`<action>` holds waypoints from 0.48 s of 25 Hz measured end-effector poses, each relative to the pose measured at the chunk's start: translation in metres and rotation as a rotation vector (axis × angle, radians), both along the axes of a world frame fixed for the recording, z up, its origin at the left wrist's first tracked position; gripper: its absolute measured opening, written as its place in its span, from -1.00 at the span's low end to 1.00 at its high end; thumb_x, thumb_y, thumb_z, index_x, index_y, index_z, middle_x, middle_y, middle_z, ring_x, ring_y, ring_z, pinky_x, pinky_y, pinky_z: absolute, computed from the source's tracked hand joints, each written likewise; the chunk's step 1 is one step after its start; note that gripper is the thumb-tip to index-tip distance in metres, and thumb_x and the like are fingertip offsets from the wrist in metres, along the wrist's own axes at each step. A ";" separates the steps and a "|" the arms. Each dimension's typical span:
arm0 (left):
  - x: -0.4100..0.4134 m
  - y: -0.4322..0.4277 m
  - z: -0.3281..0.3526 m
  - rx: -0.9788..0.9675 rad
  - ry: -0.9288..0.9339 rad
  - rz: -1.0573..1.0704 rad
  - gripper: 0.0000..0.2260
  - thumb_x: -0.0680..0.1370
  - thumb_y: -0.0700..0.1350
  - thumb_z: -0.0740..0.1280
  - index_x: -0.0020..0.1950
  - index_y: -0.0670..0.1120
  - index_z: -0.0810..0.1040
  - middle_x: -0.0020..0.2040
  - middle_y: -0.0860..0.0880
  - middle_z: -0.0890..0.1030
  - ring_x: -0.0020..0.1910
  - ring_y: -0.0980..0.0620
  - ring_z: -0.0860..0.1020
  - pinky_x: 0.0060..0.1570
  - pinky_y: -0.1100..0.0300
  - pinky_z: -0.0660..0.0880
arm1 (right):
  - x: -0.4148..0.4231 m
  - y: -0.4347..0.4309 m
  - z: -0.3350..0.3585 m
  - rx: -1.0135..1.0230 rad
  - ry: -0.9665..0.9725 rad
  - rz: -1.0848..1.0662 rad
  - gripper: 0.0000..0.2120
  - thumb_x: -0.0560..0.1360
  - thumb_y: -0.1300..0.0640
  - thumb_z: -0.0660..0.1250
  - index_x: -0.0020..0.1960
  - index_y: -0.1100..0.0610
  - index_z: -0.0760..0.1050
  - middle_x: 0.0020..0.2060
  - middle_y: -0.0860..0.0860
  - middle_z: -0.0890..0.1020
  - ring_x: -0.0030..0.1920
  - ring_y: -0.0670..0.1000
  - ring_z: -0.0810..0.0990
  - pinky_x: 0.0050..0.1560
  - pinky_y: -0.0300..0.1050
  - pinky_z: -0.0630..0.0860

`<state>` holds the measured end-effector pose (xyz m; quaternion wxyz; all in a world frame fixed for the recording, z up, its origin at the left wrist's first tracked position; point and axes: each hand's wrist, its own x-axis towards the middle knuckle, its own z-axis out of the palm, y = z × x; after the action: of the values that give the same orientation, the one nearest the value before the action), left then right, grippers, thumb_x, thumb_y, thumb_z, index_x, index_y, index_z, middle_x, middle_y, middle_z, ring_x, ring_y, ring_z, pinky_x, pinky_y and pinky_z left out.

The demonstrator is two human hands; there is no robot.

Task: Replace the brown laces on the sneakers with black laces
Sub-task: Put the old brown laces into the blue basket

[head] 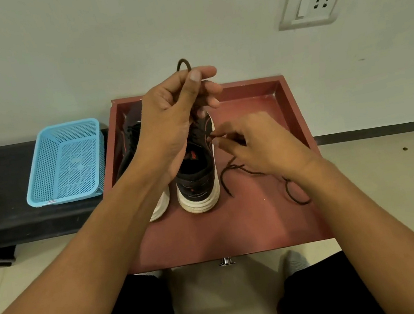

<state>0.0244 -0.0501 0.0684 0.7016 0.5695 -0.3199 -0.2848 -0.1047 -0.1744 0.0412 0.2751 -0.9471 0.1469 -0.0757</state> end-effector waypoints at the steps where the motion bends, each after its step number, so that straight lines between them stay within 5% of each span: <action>1: 0.000 -0.001 -0.003 0.042 -0.049 0.021 -0.77 0.74 -0.13 0.25 0.25 -0.20 0.64 -0.02 -0.10 0.73 -0.09 0.02 0.67 -0.07 0.20 0.54 | 0.001 0.005 0.003 0.003 0.000 0.031 -0.81 0.66 -0.01 0.37 0.21 -0.05 0.70 -0.27 -0.24 0.64 -0.26 -0.28 0.57 -0.22 -0.39 0.44; 4: -0.005 -0.002 -0.010 0.178 -0.282 0.037 -0.79 0.72 -0.17 0.28 0.25 -0.17 0.67 0.00 -0.05 0.76 -0.01 0.04 0.73 0.04 0.18 0.64 | 0.001 0.009 0.015 0.048 -0.045 0.062 -0.84 0.62 -0.01 0.43 0.15 -0.02 0.71 -0.10 -0.17 0.72 -0.16 -0.16 0.65 -0.08 -0.18 0.60; 8: -0.004 -0.003 -0.016 0.316 -0.607 0.027 -0.80 0.72 -0.13 0.27 0.11 -0.08 0.70 -0.09 0.07 0.73 -0.09 0.13 0.69 0.00 0.15 0.62 | -0.010 -0.001 0.032 0.187 -0.141 -0.020 -0.87 0.59 -0.07 0.46 0.00 -0.03 0.70 -0.23 -0.12 0.70 -0.23 -0.07 0.66 -0.13 -0.02 0.61; 12: -0.011 -0.002 -0.013 0.309 -0.540 -0.100 -0.71 0.77 -0.07 0.16 -0.06 -0.06 0.58 -0.33 0.09 0.55 -0.38 0.13 0.46 -0.24 0.21 0.40 | -0.018 -0.019 0.041 0.281 -0.273 -0.080 -0.81 0.61 -0.06 0.45 0.01 0.07 0.69 -0.19 -0.03 0.74 -0.16 0.05 0.70 -0.07 0.06 0.63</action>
<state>0.0129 -0.0525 0.0550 0.4816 0.7080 -0.4752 -0.2023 -0.1223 -0.1936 0.0820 0.4189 -0.8736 0.1549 -0.1932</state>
